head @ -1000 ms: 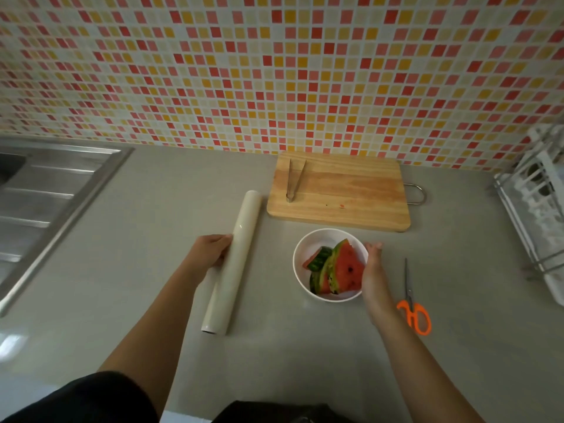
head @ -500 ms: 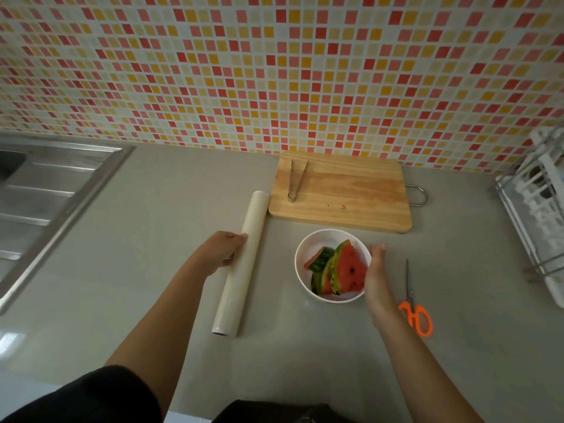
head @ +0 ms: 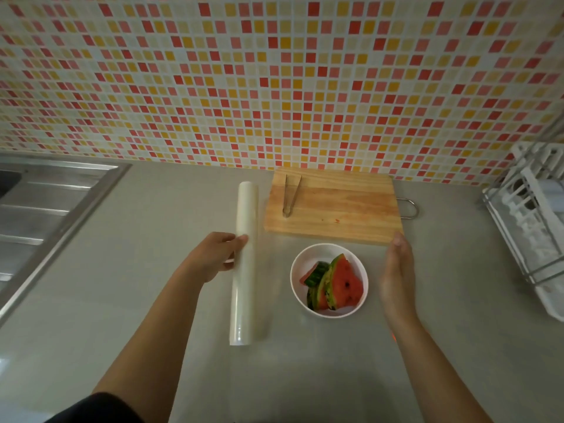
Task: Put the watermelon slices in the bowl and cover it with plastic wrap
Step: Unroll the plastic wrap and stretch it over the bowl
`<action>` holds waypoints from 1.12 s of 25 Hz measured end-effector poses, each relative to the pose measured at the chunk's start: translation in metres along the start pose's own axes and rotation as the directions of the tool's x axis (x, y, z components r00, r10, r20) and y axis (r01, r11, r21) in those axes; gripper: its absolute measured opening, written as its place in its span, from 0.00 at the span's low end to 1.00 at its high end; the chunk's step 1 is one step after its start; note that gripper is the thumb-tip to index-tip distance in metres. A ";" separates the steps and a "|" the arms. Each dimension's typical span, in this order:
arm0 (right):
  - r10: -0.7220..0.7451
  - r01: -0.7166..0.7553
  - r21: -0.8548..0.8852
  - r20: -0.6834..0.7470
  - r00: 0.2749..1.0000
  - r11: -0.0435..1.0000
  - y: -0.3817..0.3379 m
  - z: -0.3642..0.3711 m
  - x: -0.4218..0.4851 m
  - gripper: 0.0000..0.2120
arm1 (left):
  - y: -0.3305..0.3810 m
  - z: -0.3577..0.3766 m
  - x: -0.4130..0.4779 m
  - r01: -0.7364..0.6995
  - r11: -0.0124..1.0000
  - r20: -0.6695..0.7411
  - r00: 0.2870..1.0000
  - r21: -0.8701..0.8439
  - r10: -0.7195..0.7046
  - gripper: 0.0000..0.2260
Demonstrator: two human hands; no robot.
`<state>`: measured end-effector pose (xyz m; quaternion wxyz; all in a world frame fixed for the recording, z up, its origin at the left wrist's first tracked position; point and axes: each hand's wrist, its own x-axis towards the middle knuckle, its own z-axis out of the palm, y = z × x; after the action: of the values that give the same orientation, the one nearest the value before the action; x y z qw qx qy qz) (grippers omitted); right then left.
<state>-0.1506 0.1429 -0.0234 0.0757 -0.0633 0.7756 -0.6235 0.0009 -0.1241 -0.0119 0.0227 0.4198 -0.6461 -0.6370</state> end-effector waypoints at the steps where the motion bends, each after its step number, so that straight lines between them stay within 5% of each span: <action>1: -0.048 0.048 -0.004 0.034 0.998 0.999 -0.008 -0.002 0.003 0.20 | 0.013 0.004 -0.005 -0.068 0.996 0.023 0.997 -0.049 0.069 0.12; 5: -0.201 0.190 0.076 0.189 0.961 0.979 -0.071 -0.001 0.031 0.07 | 0.093 0.042 -0.019 -0.288 0.940 0.020 0.955 -0.185 0.296 0.15; 10: -0.363 0.345 0.118 0.225 0.904 0.931 -0.137 0.004 0.055 0.07 | 0.137 0.097 -0.043 -0.416 0.887 -0.044 0.908 -0.200 0.416 0.18; 17: -0.353 0.305 0.257 0.166 0.921 0.917 -0.187 0.006 0.068 0.03 | 0.141 0.134 -0.062 -0.638 0.761 -0.077 0.770 -0.114 0.634 0.17; 28: -0.361 0.325 0.347 0.044 0.932 0.880 -0.190 0.009 0.068 0.04 | 0.132 0.149 -0.066 -0.703 0.704 -0.215 0.675 0.102 0.705 0.24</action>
<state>-0.2143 0.0800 0.1578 0.0154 -0.2193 0.6298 -0.7450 -0.1083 0.0115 0.1042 0.3410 0.2122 -0.7534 -0.5207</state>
